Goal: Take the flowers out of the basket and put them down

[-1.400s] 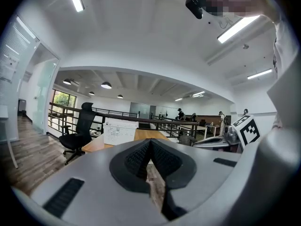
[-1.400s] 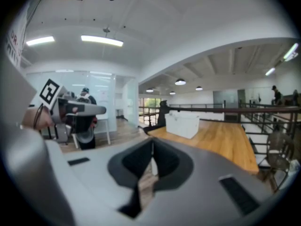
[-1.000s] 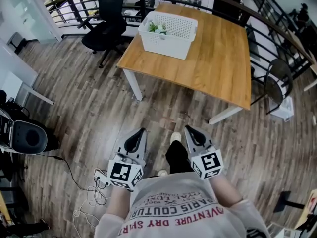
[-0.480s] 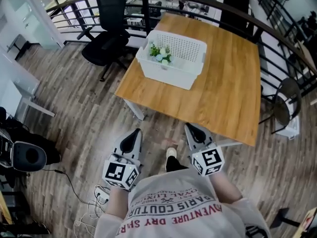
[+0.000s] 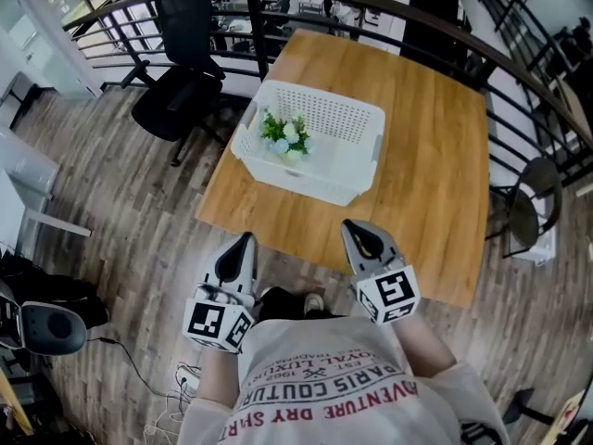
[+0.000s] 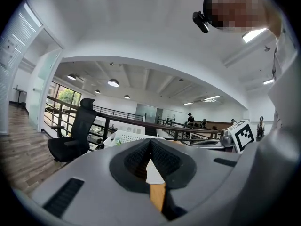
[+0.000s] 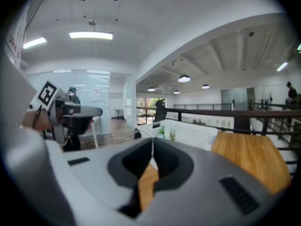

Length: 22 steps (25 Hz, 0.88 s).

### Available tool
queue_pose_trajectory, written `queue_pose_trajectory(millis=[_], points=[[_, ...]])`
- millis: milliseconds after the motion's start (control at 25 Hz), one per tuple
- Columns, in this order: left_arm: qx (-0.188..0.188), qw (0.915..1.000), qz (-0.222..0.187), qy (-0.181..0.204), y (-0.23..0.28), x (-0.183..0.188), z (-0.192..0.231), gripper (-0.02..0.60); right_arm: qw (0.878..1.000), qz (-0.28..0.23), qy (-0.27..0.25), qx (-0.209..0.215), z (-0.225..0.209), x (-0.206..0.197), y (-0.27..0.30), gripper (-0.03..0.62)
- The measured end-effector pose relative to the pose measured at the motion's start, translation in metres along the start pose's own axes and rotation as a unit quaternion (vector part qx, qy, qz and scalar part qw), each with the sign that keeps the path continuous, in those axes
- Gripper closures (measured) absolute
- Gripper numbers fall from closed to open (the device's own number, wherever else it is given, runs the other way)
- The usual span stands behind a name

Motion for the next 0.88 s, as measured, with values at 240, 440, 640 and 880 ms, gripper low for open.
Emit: queue_pose_trajectory(millis=[240, 440, 640, 880], points=[[-0.041, 0.999, 0.016, 0.006, 0.078, 0.021, 0.029, 0.56, 1.0, 0.004, 0.011, -0.027, -0.047, 0.029, 0.048, 0.565], [-0.094, 0.9951, 0.02, 0.025, 0.12, 0.031, 0.065, 0.56, 0.997, 0.036, 0.034, -0.053, -0.056, 0.033, 0.091, 0.565], [-0.128, 0.9897, 0.021, 0.059, 0.155, 0.044, 0.092, 0.56, 0.996, 0.041, 0.042, -0.073, -0.065, 0.04, 0.127, 0.565], [-0.155, 0.9853, 0.039, 0.061, 0.191, 0.053, 0.132, 0.56, 0.994, 0.103, 0.008, -0.042, -0.081, 0.043, 0.171, 0.565]])
Point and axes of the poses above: the fingertips, and each gripper's own axes: y forward along the fingers, z to its left, x out of its top, the point moved 4 cm from there along -y, backward along the fingers, and after that the axes turned 5 degrees about z, right-handed, at the moved point
